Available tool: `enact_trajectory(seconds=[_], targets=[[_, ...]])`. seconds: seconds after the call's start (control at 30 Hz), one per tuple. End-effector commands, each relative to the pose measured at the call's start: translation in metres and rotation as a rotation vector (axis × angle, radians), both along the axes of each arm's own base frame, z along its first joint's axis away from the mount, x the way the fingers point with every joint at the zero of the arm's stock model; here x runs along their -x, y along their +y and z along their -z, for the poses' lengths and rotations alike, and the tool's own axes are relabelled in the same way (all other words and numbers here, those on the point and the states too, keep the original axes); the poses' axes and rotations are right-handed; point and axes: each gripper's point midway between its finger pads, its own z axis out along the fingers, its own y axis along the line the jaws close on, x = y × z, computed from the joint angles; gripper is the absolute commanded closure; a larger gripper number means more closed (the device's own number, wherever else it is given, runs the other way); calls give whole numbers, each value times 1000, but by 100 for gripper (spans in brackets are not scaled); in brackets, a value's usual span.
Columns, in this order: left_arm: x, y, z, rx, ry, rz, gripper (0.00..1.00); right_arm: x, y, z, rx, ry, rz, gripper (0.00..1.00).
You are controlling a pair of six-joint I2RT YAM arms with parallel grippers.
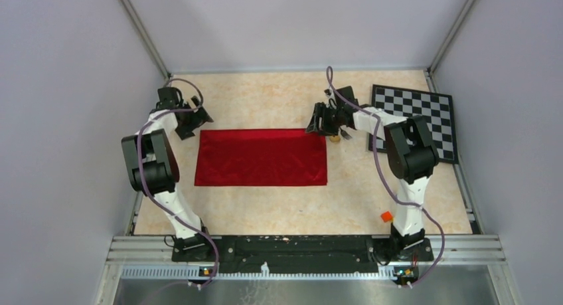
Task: Fold the napkin into a case and place the utensils inside
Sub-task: Smooth out the rectangle-folded napkin at the center of the board, then pick up the rectangle-folded napkin from the center of the board.
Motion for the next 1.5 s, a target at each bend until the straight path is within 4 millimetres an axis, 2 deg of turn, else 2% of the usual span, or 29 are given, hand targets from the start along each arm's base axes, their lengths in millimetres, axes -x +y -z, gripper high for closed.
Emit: enact_trajectory(seconds=[0.0,0.03,0.1,0.13,0.17,0.2,0.23,0.27,0.4,0.57,0.67,0.87,0.93,1.0,1.07,1.1,1.13,1.2,1.27,1.33,1.47], targets=[[6,-7,-82,-175,-146,22,1,17,8,-81,103,-153,-51,36],[11,-19,-96,-178,-162,44,1,29,10,-86,125,-160,-64,36],[27,-62,-117,-162,-206,139,1,63,20,-85,135,-129,-111,36],[39,-92,-120,-124,-223,216,1,82,27,-80,119,-103,-137,36],[54,-132,-120,-83,-231,314,1,101,35,-77,88,-80,-165,36],[69,-156,-118,-49,-232,369,1,117,39,-69,63,-50,-177,36],[82,-174,-116,-14,-233,412,1,126,47,-72,28,-50,-189,37],[94,-189,-117,21,-244,449,1,139,48,-64,7,-26,-195,38],[132,-220,-121,127,-270,549,1,156,41,-45,2,18,-182,45],[163,-231,-114,166,-251,617,1,168,21,-3,96,75,-164,57],[177,-233,-107,205,-232,628,1,175,5,10,156,81,-134,57],[190,-230,-113,203,-258,637,1,186,-39,30,385,120,-114,54],[193,-228,-116,196,-262,643,1,188,-38,18,381,117,-137,53],[195,-228,-119,195,-268,648,1,186,-26,-8,329,81,-161,50],[196,-230,-124,203,-279,656,1,183,-25,-33,330,62,-151,42],[197,-231,-126,208,-283,660,1,177,-27,-44,347,54,-129,27],[197,-232,-128,214,-288,665,1,170,-31,-51,385,48,-96,19],[197,-233,-133,219,-301,672,1,153,-39,-64,456,47,-44,18],[197,-234,-138,223,-316,679,1,144,-49,-60,529,124,-20,17],[200,-235,-143,229,-330,690,1,139,-51,-51,567,205,-34,22],[206,-232,-147,215,-350,698,1,122,-52,-39,593,246,-30,25]])
